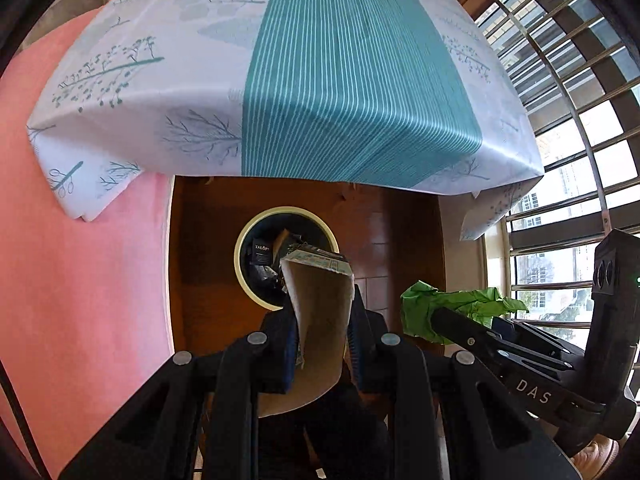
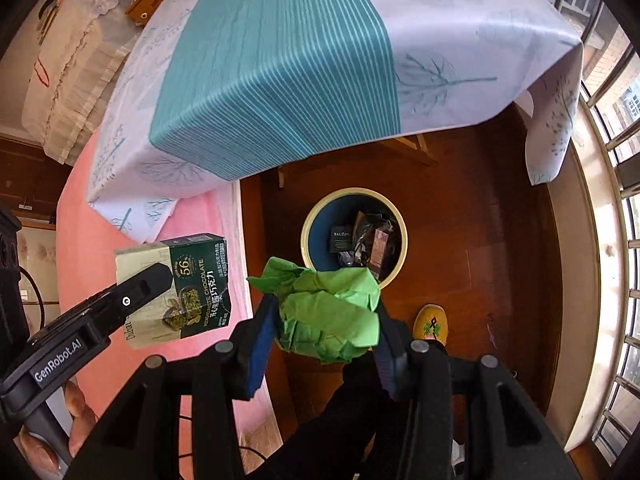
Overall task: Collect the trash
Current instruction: 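Carry the chocolate box and green paper down over the bin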
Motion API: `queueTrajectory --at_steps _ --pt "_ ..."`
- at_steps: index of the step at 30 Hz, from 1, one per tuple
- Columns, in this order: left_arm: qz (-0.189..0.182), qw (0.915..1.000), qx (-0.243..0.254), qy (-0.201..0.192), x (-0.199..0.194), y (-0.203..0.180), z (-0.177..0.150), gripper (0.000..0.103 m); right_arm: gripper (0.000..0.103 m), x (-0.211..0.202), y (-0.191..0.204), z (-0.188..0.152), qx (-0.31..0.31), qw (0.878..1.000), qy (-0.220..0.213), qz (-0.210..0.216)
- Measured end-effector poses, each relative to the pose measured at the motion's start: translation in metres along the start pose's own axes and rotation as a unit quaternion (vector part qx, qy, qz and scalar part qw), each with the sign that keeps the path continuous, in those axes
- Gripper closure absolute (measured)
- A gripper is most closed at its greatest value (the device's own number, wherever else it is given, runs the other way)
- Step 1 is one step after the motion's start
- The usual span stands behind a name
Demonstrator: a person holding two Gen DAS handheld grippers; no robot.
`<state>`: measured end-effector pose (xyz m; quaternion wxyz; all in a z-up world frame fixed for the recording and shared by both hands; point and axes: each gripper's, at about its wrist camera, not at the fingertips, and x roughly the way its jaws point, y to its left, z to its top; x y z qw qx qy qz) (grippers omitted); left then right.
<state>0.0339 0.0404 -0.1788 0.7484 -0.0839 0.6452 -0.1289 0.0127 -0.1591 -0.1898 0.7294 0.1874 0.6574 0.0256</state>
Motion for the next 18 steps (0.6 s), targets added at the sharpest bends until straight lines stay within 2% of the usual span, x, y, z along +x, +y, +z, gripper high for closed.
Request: queueTrajectory --at_steps 7,13,18 --pt "-0.013 0.9994 -0.030 0.000 0.084 0.012 -0.004 0.084 0.056 0.081 -0.040 0.009 0.047 0.999 0.009 -0.002" --pt "-0.022 0.9974 -0.068 0.009 0.166 0.036 0.000 0.084 0.055 0.156 -0.063 0.023 0.056 0.998 0.016 -0.025" --pt "-0.023 0.9963 -0.081 0.020 0.220 0.053 0.002 0.084 0.054 0.208 -0.077 0.036 0.066 0.998 0.017 -0.019"
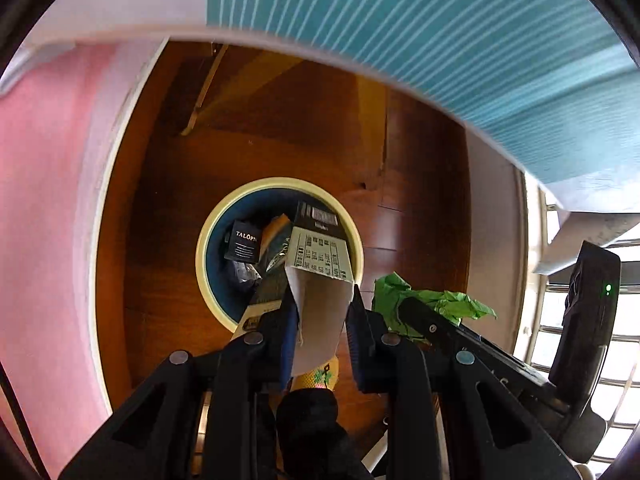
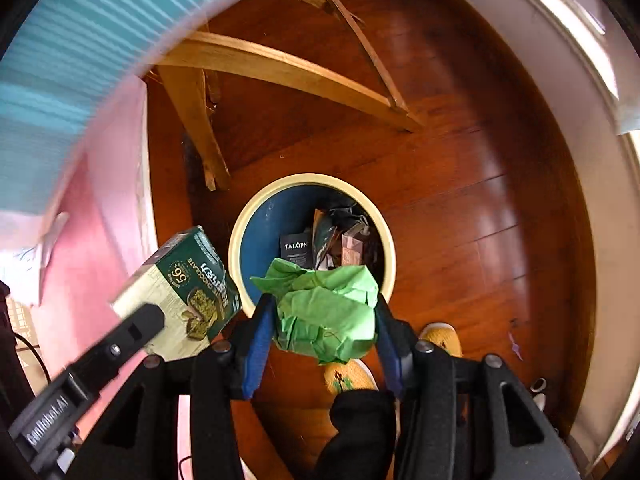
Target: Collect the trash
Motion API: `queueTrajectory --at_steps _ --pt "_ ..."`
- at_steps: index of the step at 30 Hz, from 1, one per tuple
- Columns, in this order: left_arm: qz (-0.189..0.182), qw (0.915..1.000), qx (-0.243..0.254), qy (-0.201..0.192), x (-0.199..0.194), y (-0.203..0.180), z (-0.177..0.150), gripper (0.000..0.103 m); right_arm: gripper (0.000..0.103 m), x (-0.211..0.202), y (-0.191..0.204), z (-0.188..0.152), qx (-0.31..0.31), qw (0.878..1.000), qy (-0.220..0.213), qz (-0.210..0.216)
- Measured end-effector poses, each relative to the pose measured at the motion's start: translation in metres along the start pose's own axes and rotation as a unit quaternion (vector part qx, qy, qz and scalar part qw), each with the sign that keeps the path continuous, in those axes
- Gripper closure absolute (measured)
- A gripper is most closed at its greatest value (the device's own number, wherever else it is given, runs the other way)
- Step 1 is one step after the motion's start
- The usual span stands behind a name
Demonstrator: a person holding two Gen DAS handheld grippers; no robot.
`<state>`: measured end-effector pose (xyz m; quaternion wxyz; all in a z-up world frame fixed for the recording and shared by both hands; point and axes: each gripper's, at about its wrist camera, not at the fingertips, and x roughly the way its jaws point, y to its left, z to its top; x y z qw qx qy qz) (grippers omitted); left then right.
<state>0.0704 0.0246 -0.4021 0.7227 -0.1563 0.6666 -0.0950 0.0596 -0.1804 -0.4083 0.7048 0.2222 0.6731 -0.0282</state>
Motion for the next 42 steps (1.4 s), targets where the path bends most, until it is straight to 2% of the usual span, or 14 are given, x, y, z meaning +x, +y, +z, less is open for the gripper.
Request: queueTrajectory --at_steps 1,3,4,5,7,10,15,20,30,35,42 --pt "-0.001 1.0000 0.001 0.001 0.008 0.004 0.000 0.083 0.051 0.009 -0.002 0.002 0.003 1.000 0.003 0.005" --pt "0.003 1.0000 0.004 0.004 0.024 0.010 0.000 0.071 0.042 0.029 -0.006 0.005 0.010 1.000 0.018 0.014" --pt "0.006 0.9999 0.005 0.006 0.030 0.013 0.000 0.059 0.036 0.037 -0.008 0.006 0.012 1.000 0.024 0.016" --pt "0.011 0.9999 0.006 0.008 0.036 0.015 -0.002 0.045 0.036 0.045 -0.009 0.006 0.013 0.999 0.027 0.015" --pt "0.023 0.9997 0.005 0.011 0.045 0.020 -0.002 0.034 0.035 0.058 -0.009 0.006 0.010 1.000 0.027 0.008" --pt "0.041 0.9989 0.002 0.023 0.053 0.028 -0.003 0.026 0.035 0.066 -0.006 0.004 -0.001 1.000 0.026 -0.011" --pt "0.090 0.9958 0.015 0.009 0.047 0.032 -0.005 0.025 0.035 0.060 0.007 0.000 -0.051 0.997 0.010 -0.050" --pt "0.105 0.9940 0.025 -0.016 0.032 0.029 -0.002 0.024 0.035 0.049 0.012 0.001 -0.066 0.996 0.007 -0.053" --pt "0.110 0.9929 0.032 -0.030 -0.011 0.023 0.011 0.024 0.035 0.006 0.028 0.000 -0.068 0.996 -0.013 -0.057" --pt "0.107 0.9931 0.039 -0.026 -0.046 0.011 0.011 0.024 0.035 -0.031 0.038 -0.006 -0.066 0.996 -0.021 -0.056" --pt "0.106 0.9920 0.055 -0.041 -0.103 -0.014 0.009 0.024 0.035 -0.094 0.060 -0.012 -0.079 0.994 -0.047 -0.053"
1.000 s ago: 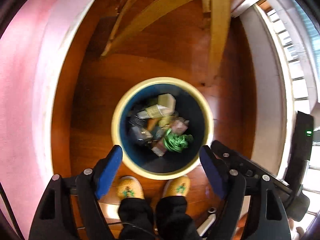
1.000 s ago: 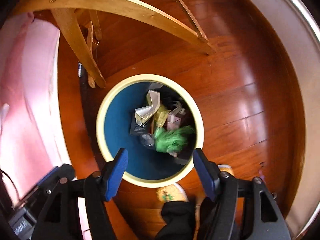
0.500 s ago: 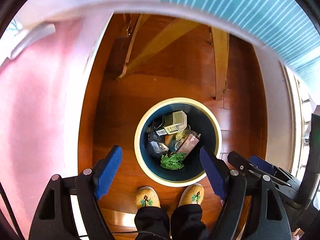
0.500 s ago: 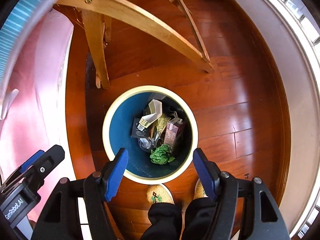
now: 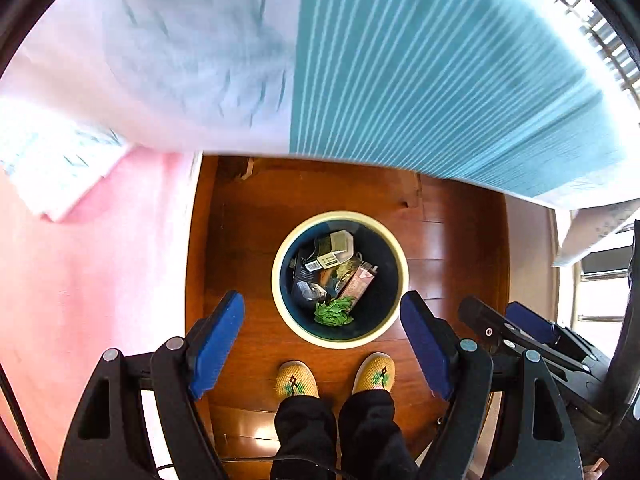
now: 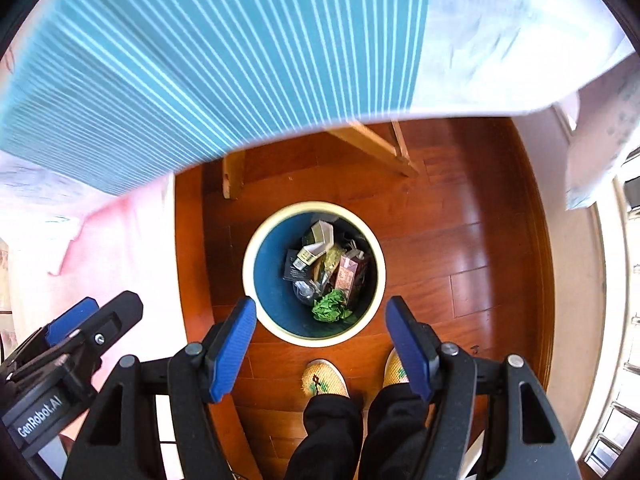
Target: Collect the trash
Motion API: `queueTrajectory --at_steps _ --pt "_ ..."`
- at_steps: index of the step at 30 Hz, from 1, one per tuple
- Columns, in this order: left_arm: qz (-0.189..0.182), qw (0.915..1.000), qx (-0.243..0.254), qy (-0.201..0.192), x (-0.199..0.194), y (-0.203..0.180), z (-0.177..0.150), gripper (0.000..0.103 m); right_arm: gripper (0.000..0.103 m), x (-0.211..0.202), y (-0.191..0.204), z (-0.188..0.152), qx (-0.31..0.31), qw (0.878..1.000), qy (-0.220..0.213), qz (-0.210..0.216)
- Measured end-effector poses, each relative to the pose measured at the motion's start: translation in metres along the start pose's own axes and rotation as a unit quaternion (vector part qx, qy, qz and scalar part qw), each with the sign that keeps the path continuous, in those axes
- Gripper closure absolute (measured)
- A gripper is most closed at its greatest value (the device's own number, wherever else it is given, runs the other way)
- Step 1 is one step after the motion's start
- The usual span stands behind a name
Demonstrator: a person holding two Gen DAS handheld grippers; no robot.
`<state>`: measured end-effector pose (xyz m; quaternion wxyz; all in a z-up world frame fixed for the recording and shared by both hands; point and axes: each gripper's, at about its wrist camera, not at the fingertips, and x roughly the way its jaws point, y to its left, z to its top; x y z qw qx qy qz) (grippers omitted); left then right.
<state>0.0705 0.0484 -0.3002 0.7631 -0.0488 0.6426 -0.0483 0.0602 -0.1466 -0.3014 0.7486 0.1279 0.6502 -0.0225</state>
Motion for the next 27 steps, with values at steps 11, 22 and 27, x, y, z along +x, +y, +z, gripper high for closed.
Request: queueTrajectory --at_steps 11,22,27 --pt "0.012 0.9978 0.021 -0.062 -0.097 -0.014 0.018 0.024 0.035 -0.097 0.015 0.012 -0.010 0.998 -0.058 0.009" --pt "0.012 0.9945 0.042 -0.095 -0.180 -0.029 0.018 0.024 0.035 -0.182 0.023 0.016 -0.032 0.994 -0.102 0.005" --pt "0.014 0.9903 0.051 -0.128 -0.226 -0.039 0.016 0.024 0.035 -0.231 0.029 0.016 -0.050 0.989 -0.142 0.004"
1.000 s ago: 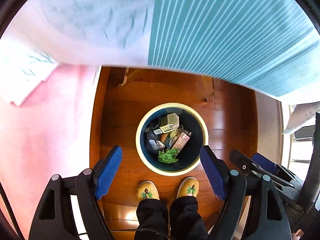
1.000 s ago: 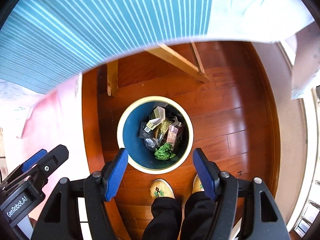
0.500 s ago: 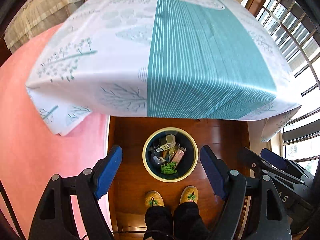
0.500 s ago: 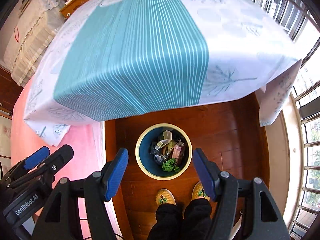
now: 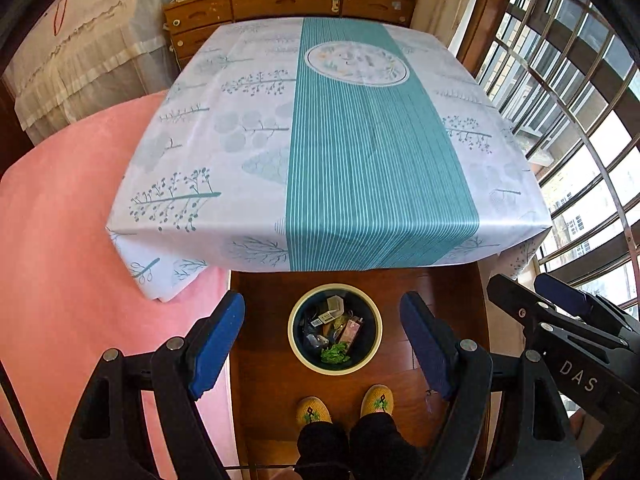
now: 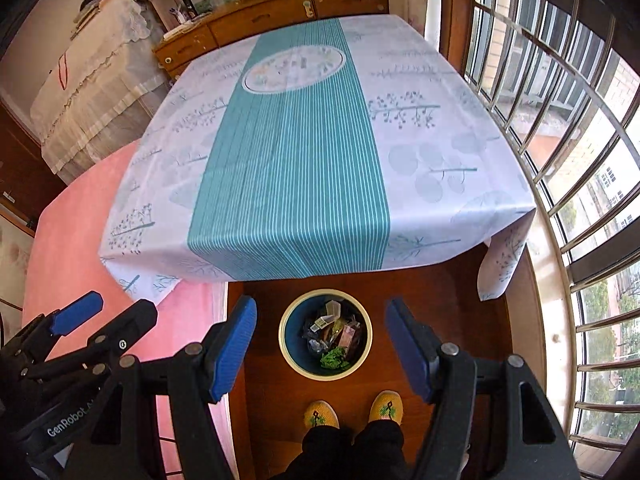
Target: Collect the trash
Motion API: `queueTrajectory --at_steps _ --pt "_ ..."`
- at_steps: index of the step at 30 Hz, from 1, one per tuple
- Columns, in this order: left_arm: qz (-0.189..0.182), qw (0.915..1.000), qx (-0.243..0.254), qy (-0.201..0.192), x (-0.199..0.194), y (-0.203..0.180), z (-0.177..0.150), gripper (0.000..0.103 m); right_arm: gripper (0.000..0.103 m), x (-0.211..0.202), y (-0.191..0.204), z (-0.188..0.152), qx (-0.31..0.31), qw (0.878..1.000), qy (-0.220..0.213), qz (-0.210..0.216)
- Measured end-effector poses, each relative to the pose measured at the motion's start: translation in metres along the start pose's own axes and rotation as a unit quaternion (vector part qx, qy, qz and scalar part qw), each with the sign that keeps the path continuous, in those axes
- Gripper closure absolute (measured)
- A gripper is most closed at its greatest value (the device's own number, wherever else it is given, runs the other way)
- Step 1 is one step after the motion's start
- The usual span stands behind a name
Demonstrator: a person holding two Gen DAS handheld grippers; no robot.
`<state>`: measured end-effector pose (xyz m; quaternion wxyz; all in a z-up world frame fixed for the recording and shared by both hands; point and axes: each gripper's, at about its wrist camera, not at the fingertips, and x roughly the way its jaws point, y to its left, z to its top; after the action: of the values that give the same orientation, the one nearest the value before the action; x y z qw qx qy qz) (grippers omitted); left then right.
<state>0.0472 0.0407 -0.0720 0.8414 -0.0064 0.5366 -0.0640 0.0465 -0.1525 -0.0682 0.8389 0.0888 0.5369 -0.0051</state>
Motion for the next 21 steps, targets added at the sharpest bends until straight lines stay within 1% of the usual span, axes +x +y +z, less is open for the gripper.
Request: queueTrajectory --at_steps 5,8,15,21 --pt "0.007 0.9992 -0.005 -0.040 -0.036 -0.003 0.012 0.024 0.035 -0.035 0.002 0.010 -0.001 1.000 -0.028 0.003" --pt "0.012 0.9985 -0.006 -0.054 -0.051 -0.005 0.014 0.024 0.035 -0.049 0.005 0.012 -0.006 0.999 -0.039 0.007" --pt "0.017 0.9968 -0.019 -0.076 -0.074 -0.008 0.018 0.024 0.035 -0.075 0.010 0.017 -0.020 0.998 -0.066 0.006" --pt "0.023 0.9964 -0.022 -0.078 -0.081 -0.012 0.020 0.024 0.035 -0.086 0.013 0.021 -0.027 0.996 -0.080 0.005"
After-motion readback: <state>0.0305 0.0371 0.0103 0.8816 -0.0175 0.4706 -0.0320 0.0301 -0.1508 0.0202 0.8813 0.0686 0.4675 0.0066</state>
